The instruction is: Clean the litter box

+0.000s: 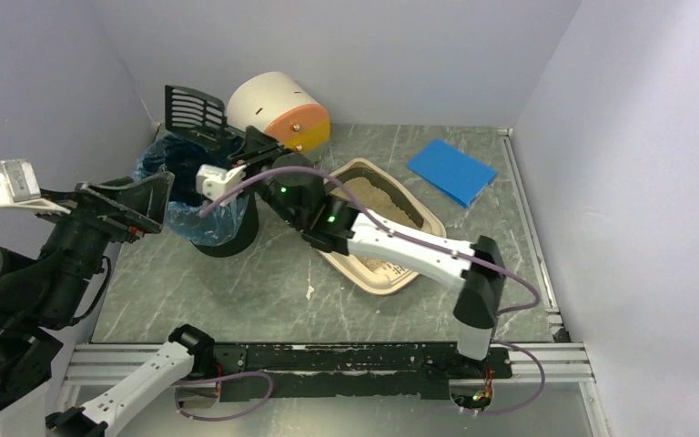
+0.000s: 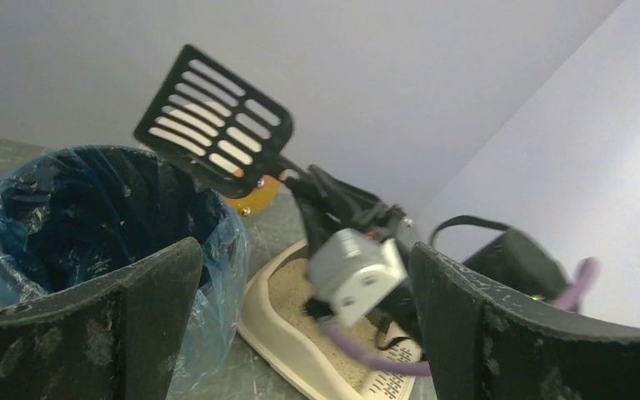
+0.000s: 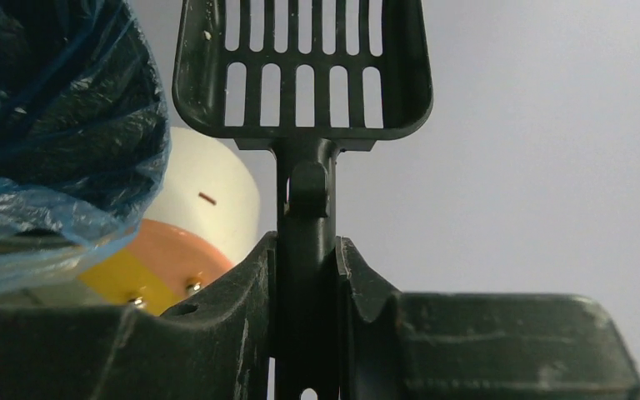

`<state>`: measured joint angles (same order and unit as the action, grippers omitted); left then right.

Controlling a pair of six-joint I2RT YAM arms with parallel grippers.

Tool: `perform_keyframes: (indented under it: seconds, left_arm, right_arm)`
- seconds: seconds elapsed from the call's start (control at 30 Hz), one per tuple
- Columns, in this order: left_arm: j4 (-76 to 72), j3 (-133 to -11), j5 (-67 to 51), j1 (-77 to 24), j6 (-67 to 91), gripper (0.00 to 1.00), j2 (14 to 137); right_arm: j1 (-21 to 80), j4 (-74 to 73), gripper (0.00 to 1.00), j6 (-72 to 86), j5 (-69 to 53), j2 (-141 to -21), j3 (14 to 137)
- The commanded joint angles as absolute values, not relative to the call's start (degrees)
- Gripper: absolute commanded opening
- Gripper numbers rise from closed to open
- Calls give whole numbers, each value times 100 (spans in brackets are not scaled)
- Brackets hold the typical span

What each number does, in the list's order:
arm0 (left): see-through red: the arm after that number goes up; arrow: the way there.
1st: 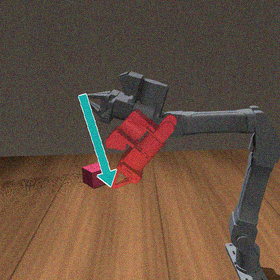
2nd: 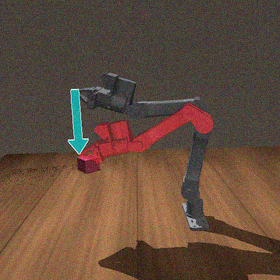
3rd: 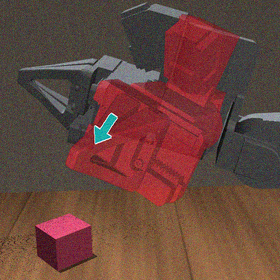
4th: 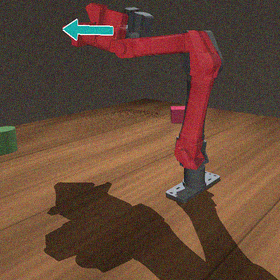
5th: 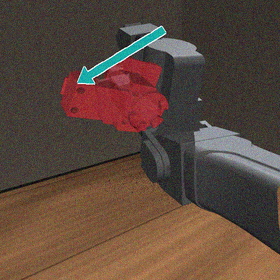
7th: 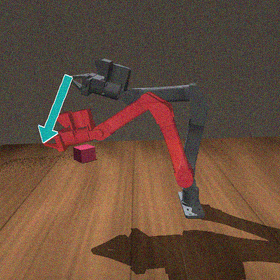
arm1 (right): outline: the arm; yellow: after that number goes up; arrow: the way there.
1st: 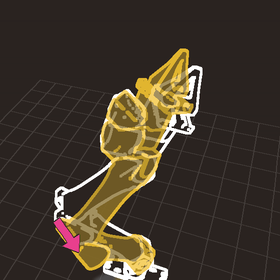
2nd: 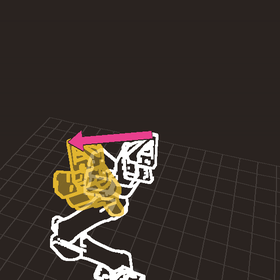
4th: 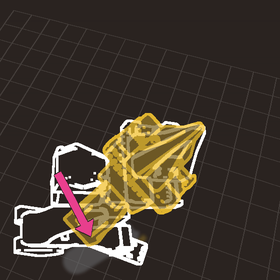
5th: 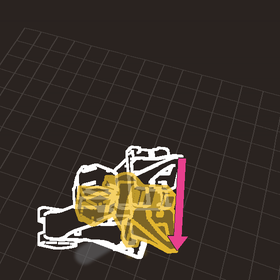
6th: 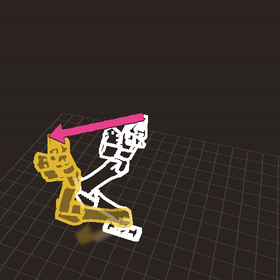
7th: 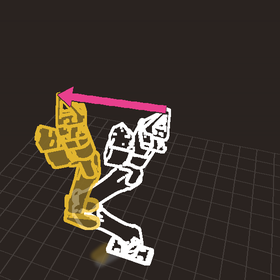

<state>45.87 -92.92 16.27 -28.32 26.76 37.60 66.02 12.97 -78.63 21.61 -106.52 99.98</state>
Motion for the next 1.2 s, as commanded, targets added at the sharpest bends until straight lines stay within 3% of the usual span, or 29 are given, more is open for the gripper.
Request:
perform_keyframes:
  seconds: [0.0, 0.17, 0.5, 0.6, 0.9, 1.17]
  left_arm:
    - [4526, -9235, 1390, -2804, 2495, 98, 3869]
    - [4366, -8757, 1186, -2804, 2334, 99, 3854]
    - [4240, -8289, 633, -2803, 2089, 98, 4053]
    - [4252, -8078, 693, -2803, 1965, 98, 4107]
    - [4153, -7524, 363, -2804, 1824, 98, 4170]
    - [4096, -7416, -171, -2804, 1922, 99, 4388]
  right_arm:
    - [6594, 244, 0, -5795, 2385, -9883, 9788]
    - [6496, 46, 0, -4446, 2473, -8918, 8664]
    - [5743, -1813, 0, -851, 2363, -7227, 6799]
    - [5353, -2025, 0, -411, 1909, -6819, 6369]
    - [4420, -2998, 0, 656, 1623, -6918, 6044]
    - [4032, -2825, 0, 1002, 1224, -7238, 5643]
